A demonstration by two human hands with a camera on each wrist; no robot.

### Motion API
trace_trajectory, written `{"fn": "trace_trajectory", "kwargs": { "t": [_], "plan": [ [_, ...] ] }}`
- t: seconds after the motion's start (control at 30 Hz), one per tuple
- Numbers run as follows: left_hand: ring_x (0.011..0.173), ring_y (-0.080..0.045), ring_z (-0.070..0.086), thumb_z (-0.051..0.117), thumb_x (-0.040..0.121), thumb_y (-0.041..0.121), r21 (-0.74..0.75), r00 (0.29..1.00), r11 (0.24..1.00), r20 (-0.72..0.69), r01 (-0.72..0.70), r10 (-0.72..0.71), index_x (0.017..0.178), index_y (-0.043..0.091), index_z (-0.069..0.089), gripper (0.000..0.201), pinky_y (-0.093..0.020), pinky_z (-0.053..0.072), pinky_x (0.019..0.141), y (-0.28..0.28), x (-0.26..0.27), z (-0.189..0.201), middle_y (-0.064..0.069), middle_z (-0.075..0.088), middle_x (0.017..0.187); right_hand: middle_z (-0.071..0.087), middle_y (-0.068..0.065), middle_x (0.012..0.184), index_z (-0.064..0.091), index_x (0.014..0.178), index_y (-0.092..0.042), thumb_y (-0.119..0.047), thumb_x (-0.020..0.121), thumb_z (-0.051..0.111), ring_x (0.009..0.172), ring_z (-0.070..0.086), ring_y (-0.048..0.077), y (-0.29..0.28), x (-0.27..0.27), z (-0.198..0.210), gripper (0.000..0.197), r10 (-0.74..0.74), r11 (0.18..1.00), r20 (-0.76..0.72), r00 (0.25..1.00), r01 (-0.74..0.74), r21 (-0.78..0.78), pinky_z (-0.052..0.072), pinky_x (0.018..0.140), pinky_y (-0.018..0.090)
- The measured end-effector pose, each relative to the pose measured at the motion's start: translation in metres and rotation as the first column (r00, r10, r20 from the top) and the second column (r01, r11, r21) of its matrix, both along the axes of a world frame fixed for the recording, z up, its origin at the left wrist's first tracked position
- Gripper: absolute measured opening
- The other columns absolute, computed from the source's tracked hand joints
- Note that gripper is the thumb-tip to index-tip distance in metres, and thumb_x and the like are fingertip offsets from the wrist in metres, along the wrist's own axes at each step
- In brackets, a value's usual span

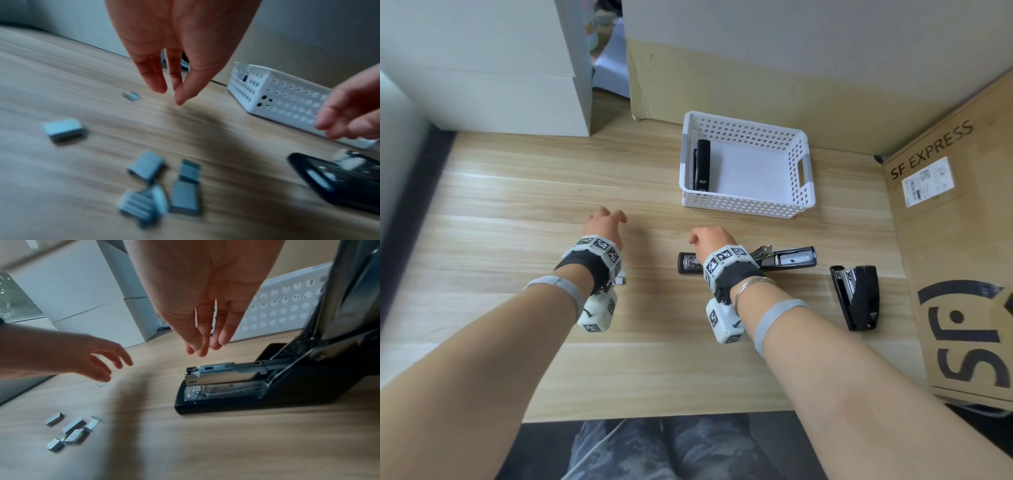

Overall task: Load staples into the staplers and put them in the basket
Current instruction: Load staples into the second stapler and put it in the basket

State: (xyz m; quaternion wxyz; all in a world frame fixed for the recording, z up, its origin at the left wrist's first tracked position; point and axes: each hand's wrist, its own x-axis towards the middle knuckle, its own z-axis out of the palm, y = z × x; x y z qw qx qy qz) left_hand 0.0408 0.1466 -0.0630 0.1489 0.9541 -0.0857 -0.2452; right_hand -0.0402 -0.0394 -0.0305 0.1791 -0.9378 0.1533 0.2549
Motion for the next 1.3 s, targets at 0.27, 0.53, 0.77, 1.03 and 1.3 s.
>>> {"fn": "trace_trajectory", "kwargs": {
  "t": [0.27, 0.53, 0.77, 1.03, 1.3],
  "plan": [
    [0.115, -0.041, 0.045, 0.042, 0.082, -0.011, 0.104, 0.997, 0.992, 0.021, -0.074, 0.072, 0.119, 0.005, 0.052, 0.042, -0.045, 0.043, 0.095, 0.027, 0.012, -0.018, -0.025, 0.046, 0.123, 0.066, 0.005, 0.114, 0.066, 0.109, -0.024, -0.004, 0.088, 0.05, 0.102, 0.063, 0.026, 0.002, -0.007, -0.01, 0.033, 0.016, 1.0, 0.033, 0.999, -0.015, -0.014, 0.048, 0.076, 0.026],
    [0.097, -0.033, 0.063, 0.055, 0.083, -0.001, -0.188, 0.997, 0.982, -0.072, 0.019, -0.033, 0.1, 0.004, 0.063, 0.02, -0.034, 0.049, 0.084, -0.011, -0.003, -0.011, -0.016, 0.066, 0.109, 0.069, 0.003, 0.11, 0.069, 0.103, -0.021, -0.007, 0.09, 0.046, 0.1, 0.063, 0.024, 0.001, -0.012, -0.011, 0.03, -0.018, 1.0, 0.075, 0.997, 0.018, 0.011, 0.054, 0.081, 0.03],
    [0.081, -0.018, 0.061, 0.067, 0.078, 0.002, -0.541, 0.973, 0.841, -0.194, -0.001, -0.124, 0.067, 0.027, 0.05, 0.032, -0.029, 0.051, 0.084, -0.057, -0.032, -0.001, 0.0, 0.063, 0.081, 0.072, 0.003, 0.107, 0.066, 0.111, -0.015, -0.017, 0.088, 0.064, 0.1, 0.066, 0.019, -0.005, -0.012, -0.003, 0.023, -0.127, 0.977, 0.141, 0.982, 0.1, 0.187, 0.05, 0.089, 0.027],
    [0.063, -0.008, 0.059, 0.074, 0.071, 0.0, -0.623, 0.969, 0.775, -0.239, -0.108, -0.057, 0.061, 0.024, 0.049, 0.036, -0.021, 0.05, 0.07, -0.069, -0.04, 0.0, 0.006, 0.062, 0.066, 0.074, 0.006, 0.102, 0.072, 0.103, -0.012, -0.013, 0.079, 0.075, 0.089, 0.067, 0.015, -0.015, -0.018, -0.003, 0.024, -0.316, 0.9, 0.152, 0.936, 0.245, 0.36, 0.048, 0.078, 0.018],
    [0.049, 0.003, 0.061, 0.071, 0.074, -0.002, -0.602, 0.952, 0.796, -0.278, -0.066, -0.131, 0.061, 0.026, 0.051, 0.037, -0.028, 0.052, 0.074, -0.074, -0.041, 0.002, 0.019, 0.064, 0.043, 0.07, 0.002, 0.085, 0.073, 0.093, -0.012, -0.013, 0.077, 0.076, 0.076, 0.059, 0.009, -0.022, -0.022, -0.005, 0.017, -0.293, 0.914, 0.173, 0.94, 0.222, 0.339, 0.05, 0.076, 0.02]
  ]
}}
